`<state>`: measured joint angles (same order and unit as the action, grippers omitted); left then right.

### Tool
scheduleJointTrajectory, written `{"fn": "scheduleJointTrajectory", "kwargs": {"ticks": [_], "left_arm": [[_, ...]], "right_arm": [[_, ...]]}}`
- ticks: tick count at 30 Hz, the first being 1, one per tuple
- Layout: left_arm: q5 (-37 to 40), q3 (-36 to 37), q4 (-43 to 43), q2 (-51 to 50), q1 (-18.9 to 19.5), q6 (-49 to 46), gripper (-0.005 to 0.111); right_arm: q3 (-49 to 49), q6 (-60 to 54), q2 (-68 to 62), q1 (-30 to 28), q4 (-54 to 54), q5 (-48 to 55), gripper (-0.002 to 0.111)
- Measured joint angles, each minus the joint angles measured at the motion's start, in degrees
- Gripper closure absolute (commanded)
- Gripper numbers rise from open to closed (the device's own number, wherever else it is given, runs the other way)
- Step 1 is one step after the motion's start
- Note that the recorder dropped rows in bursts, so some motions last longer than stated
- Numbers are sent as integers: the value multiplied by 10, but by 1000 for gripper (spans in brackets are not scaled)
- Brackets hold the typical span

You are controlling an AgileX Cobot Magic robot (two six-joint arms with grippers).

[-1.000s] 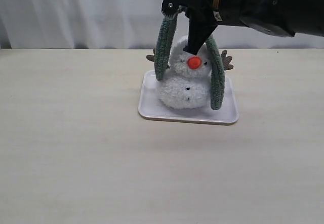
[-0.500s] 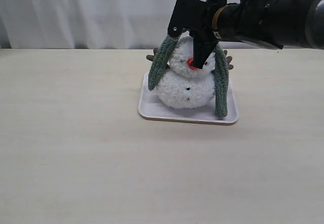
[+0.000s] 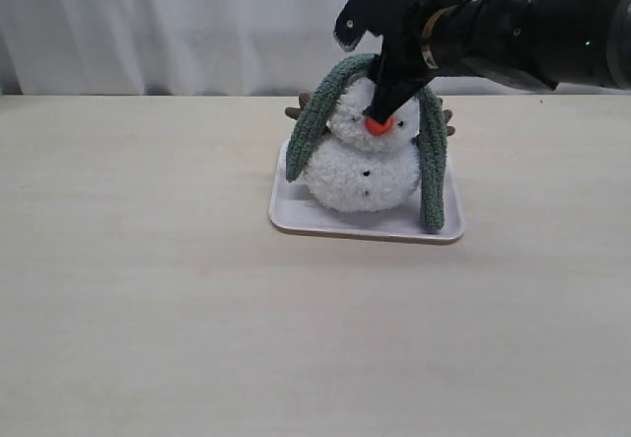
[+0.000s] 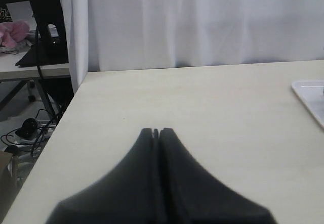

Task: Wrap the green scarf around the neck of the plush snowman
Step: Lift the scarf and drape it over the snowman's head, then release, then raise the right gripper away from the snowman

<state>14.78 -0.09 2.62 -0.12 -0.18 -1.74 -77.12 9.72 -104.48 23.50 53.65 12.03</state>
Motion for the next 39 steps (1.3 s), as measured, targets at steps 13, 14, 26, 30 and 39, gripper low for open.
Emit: {"fn": "scheduleJointTrajectory", "kwargs": {"ticks": [13, 14, 26, 30, 39], "left_arm": [[0, 0, 0, 0, 0, 0, 107], [0, 0, 0, 0, 0, 0, 107], [-3, 0, 0, 0, 0, 0, 107], [-3, 0, 0, 0, 0, 0, 107], [-3, 0, 0, 0, 0, 0, 107]], "right_arm": [[-45, 8, 53, -18, -240, 162, 64], [-55, -3, 53, -25, -279, 184, 64], [-116, -351, 46, -159, -810, 341, 69], [-126, -388, 25, -139, -788, 342, 69], [-203, -338, -50, -101, -731, 291, 69]]}}
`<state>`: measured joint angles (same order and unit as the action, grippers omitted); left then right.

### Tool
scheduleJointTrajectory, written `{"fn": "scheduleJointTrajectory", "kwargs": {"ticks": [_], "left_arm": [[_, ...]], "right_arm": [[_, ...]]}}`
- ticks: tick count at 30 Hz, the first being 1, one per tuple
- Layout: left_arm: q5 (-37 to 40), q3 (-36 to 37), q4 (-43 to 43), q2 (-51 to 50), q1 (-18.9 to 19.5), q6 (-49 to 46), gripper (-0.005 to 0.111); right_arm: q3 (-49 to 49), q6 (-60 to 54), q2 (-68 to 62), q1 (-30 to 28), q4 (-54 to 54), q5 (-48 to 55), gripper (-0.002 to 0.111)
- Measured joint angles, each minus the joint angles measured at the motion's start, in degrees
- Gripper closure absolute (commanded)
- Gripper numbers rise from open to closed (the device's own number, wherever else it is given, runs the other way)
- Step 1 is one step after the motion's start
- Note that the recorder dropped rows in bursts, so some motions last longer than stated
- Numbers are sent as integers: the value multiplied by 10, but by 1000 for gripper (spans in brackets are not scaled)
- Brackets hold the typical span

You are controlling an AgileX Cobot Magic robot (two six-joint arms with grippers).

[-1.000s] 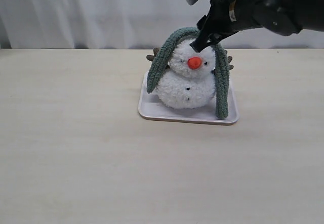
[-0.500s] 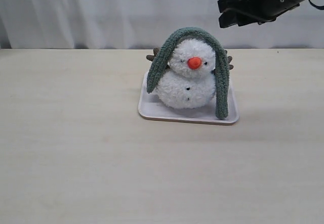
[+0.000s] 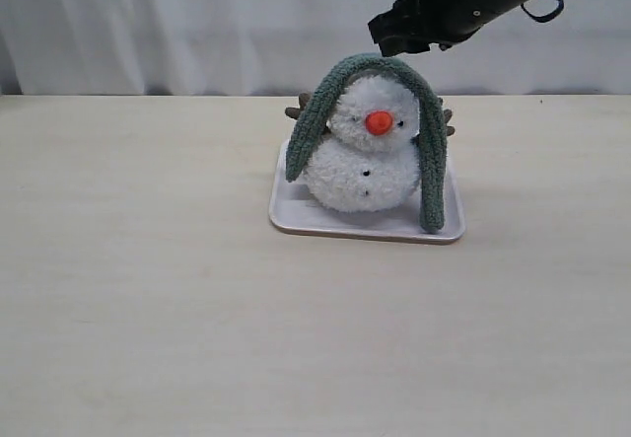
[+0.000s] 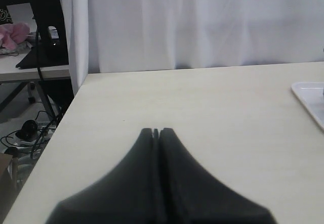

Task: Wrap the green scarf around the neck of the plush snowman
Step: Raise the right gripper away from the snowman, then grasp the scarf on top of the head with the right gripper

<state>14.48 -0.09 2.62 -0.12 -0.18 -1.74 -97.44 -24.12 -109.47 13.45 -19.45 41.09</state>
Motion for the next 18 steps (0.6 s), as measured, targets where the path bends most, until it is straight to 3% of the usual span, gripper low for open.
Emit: {"fn": "scheduleJointTrajectory", "kwargs": {"ticks": [7, 18], "left_arm": [[0, 0, 0, 0, 0, 0, 107], [0, 0, 0, 0, 0, 0, 107]], "right_arm": [[-7, -83, -41, 1, 5, -3, 69], [-7, -82, -75, 13, 19, -108, 73]]}}
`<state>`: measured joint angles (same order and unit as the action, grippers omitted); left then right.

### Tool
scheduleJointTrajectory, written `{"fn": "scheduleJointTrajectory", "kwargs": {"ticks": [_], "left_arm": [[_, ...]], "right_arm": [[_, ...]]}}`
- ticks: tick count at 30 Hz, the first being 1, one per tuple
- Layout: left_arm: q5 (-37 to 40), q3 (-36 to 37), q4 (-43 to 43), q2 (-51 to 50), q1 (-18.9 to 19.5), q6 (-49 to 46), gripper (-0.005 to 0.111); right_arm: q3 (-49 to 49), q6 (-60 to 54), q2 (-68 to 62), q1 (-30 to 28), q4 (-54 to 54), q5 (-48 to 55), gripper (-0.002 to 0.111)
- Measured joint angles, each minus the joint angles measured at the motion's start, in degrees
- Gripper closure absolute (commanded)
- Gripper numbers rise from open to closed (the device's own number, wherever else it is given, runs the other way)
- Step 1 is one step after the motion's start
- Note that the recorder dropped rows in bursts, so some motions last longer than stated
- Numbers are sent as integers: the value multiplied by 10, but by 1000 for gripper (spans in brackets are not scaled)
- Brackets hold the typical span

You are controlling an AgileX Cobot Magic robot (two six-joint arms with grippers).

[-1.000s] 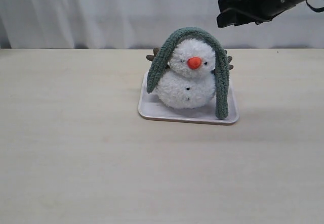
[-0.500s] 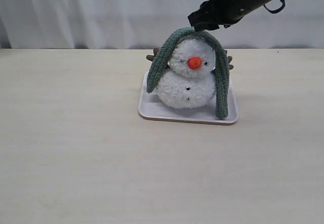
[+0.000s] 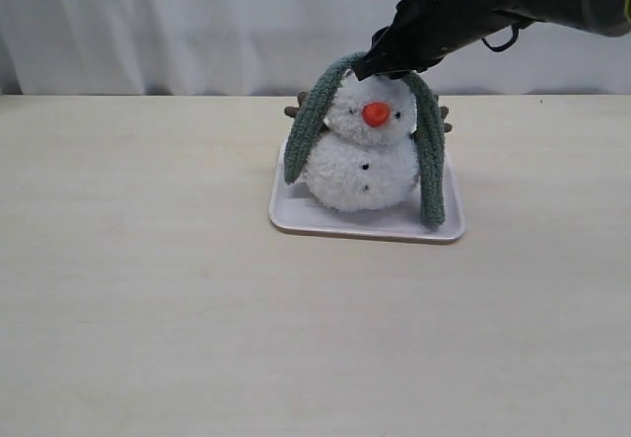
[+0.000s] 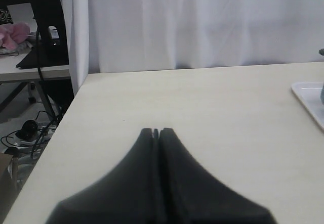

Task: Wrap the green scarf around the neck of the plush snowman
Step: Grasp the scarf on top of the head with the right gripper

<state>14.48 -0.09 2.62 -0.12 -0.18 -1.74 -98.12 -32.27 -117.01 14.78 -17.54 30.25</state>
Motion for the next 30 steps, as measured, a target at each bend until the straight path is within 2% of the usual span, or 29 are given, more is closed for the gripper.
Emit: {"fn": "scheduleJointTrajectory", "kwargs": {"ticks": [23, 30], "left_arm": [[0, 0, 0, 0, 0, 0, 107], [0, 0, 0, 0, 0, 0, 107]], "right_arm": [[-4, 14, -49, 0, 2, -92, 73], [-5, 14, -49, 0, 2, -81, 73]]}}
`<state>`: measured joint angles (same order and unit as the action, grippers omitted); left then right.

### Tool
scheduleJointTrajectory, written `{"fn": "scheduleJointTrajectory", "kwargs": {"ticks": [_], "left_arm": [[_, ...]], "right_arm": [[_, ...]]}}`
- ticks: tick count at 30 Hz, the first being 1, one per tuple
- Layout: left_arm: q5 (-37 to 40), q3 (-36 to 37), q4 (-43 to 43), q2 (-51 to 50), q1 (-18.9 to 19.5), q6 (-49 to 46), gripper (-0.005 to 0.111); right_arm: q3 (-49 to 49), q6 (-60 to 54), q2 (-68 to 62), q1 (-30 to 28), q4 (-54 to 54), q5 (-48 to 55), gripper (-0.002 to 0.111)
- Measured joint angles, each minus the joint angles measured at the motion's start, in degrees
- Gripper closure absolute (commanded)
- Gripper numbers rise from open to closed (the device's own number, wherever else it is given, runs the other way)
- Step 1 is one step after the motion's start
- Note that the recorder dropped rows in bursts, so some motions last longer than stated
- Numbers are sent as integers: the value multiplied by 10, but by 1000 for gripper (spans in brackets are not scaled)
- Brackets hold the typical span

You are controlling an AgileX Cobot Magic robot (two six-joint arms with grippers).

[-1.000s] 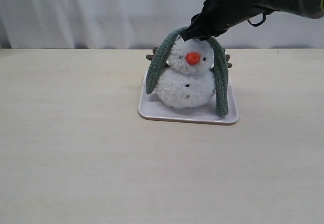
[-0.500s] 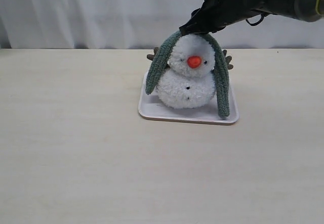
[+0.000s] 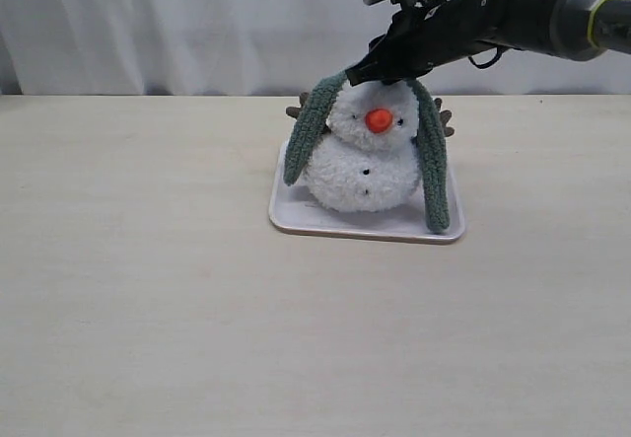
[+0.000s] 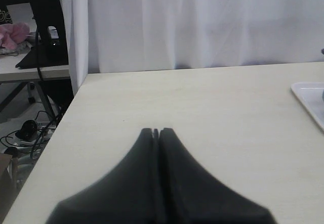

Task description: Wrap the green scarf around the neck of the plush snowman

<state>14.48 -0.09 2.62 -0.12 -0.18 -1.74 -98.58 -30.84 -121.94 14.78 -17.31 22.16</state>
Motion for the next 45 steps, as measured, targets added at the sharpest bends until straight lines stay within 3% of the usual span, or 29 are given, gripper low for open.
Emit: {"fn": "scheduleJointTrajectory", "kwargs": {"ticks": [6, 13, 19, 27, 30, 33, 35, 40, 45], "left_arm": [[0, 0, 0, 0, 0, 0, 107], [0, 0, 0, 0, 0, 0, 107], [0, 0, -1, 0, 0, 0, 107], [0, 0, -1, 0, 0, 0, 107], [0, 0, -1, 0, 0, 0, 107], [0, 0, -1, 0, 0, 0, 107], [0, 0, -1, 0, 0, 0, 107], [0, 0, -1, 0, 0, 0, 107], [0, 0, -1, 0, 0, 0, 107]], "right_arm": [[0, 32, 23, 0, 0, 66, 72], [0, 94, 61, -1, 27, 194, 62], [0, 134, 111, -37, 50, 235, 62], [20, 117, 105, -66, 28, 365, 62], [64, 76, 104, -66, -12, 326, 62], [136, 61, 104, -66, -19, 210, 62], [175, 54, 104, -66, -21, 148, 66], [212, 22, 104, -66, -38, 99, 101], [212, 14, 108, -66, -51, 100, 104]]}}
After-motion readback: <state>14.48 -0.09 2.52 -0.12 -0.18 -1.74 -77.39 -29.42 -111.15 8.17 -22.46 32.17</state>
